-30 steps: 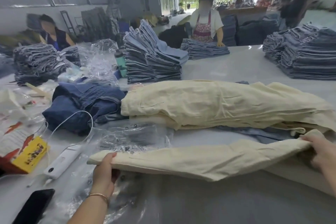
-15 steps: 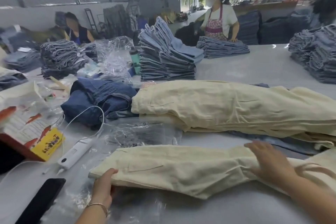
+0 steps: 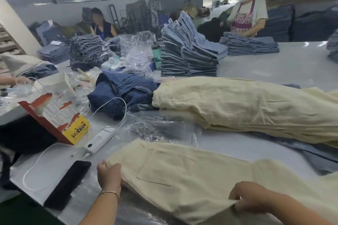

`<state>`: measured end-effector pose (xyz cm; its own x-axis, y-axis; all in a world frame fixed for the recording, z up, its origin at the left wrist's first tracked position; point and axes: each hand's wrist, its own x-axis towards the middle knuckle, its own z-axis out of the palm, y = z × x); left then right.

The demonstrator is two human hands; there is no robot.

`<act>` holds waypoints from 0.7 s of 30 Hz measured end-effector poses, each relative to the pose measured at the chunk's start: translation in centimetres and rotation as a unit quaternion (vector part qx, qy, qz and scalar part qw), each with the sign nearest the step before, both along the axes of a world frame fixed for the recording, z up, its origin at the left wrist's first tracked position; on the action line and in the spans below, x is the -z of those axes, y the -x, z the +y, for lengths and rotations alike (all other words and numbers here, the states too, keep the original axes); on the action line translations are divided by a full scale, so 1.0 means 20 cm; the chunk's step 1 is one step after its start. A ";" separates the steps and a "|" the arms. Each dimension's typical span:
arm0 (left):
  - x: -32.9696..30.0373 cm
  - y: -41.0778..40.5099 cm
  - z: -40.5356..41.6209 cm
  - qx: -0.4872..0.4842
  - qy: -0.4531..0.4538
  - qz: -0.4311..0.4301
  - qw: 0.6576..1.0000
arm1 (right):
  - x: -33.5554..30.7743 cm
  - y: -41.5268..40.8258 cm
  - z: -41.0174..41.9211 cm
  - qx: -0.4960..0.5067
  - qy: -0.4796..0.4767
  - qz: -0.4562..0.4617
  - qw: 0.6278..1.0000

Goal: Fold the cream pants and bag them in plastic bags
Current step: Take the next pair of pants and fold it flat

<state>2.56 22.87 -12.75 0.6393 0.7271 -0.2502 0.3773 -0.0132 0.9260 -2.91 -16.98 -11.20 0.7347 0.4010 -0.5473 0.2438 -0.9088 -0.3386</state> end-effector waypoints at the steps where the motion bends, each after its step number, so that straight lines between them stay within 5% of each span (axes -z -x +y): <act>1: -0.01 0.01 0.00 -0.009 -0.078 0.031 0.996 | -0.02 0.01 0.02 0.008 -0.052 0.069 0.996; 5: -0.03 0.02 -0.15 0.123 -0.338 0.096 0.928 | -0.05 0.04 0.06 0.115 -0.172 0.202 0.957; 8: -0.03 0.00 -0.39 0.305 -0.387 0.066 0.868 | 0.00 0.05 -0.01 0.243 -0.228 0.126 0.934; 11: 0.00 0.00 -0.72 0.502 -0.379 0.024 0.777 | 0.02 0.06 -0.20 0.320 -0.098 -0.171 0.927; 13: 0.01 0.03 -0.95 0.593 -0.371 0.019 0.715 | 0.03 0.09 -0.38 0.353 -0.009 -0.278 0.893; 17: 0.01 0.05 -1.32 0.685 -0.352 0.015 0.637 | 0.05 0.22 -0.72 0.433 0.072 -0.245 0.864; 21: -0.02 0.03 -1.64 0.720 -0.334 0.000 0.609 | 0.11 0.39 -1.00 0.404 0.155 -0.164 0.886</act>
